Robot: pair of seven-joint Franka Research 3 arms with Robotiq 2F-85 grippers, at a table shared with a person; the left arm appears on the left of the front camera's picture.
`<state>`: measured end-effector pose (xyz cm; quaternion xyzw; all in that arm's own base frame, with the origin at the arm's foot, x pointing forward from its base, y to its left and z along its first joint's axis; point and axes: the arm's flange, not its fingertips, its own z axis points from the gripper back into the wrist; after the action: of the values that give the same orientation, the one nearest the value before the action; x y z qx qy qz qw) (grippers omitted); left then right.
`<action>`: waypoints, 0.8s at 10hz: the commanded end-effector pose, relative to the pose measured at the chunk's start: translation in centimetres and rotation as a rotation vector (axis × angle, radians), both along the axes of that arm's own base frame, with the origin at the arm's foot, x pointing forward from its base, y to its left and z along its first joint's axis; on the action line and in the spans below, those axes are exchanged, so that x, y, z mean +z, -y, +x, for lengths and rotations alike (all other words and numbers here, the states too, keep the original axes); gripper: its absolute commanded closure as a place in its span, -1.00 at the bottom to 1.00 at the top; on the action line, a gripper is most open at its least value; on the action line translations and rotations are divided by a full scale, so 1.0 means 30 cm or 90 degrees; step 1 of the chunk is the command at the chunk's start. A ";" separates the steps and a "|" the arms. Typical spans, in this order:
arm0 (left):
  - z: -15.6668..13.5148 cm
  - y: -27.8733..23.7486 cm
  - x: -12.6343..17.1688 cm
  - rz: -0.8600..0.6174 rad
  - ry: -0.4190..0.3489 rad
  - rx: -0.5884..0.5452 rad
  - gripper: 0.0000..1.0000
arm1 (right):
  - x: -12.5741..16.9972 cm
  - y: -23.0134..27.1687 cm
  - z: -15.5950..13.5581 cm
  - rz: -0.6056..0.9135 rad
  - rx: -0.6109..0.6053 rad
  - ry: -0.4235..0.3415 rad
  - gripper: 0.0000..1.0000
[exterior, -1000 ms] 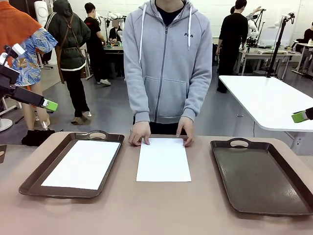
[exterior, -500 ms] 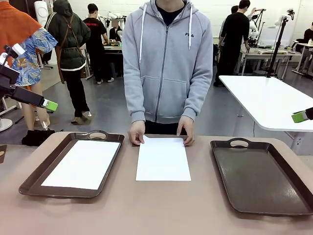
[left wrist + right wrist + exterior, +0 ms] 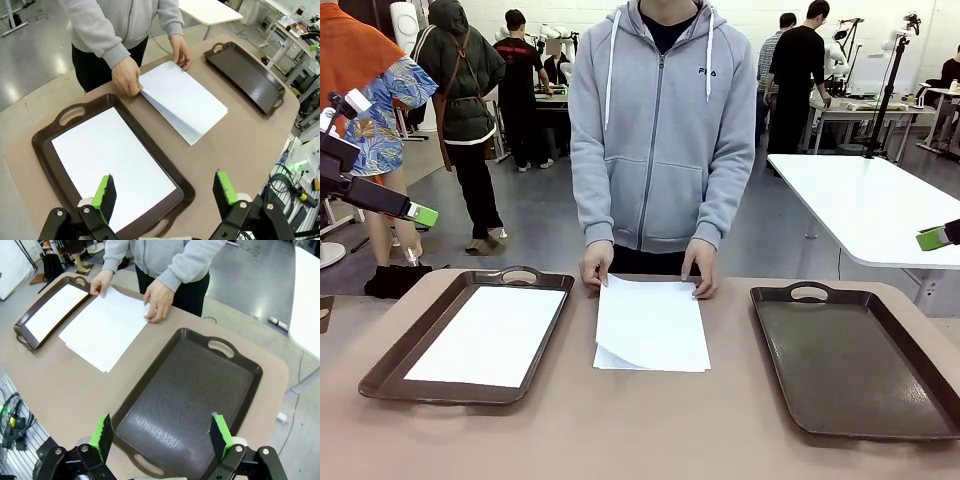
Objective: Sort the A4 documents.
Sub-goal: Receive the A4 Paper.
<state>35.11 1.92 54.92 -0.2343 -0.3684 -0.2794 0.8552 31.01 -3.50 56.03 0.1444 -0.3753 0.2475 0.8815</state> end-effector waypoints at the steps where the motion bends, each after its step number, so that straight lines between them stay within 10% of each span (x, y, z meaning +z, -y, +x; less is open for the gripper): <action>1: 0.002 -0.001 -0.004 -0.003 -0.001 -0.005 -1.00 | -0.005 -0.002 0.003 0.006 0.007 -0.002 -1.00; 8: 0.002 -0.001 -0.004 -0.003 -0.001 -0.005 -1.00 | -0.005 -0.002 0.003 0.006 0.007 -0.002 -1.00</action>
<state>35.11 1.92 54.92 -0.2343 -0.3684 -0.2794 0.8552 31.01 -3.50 56.03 0.1444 -0.3753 0.2475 0.8815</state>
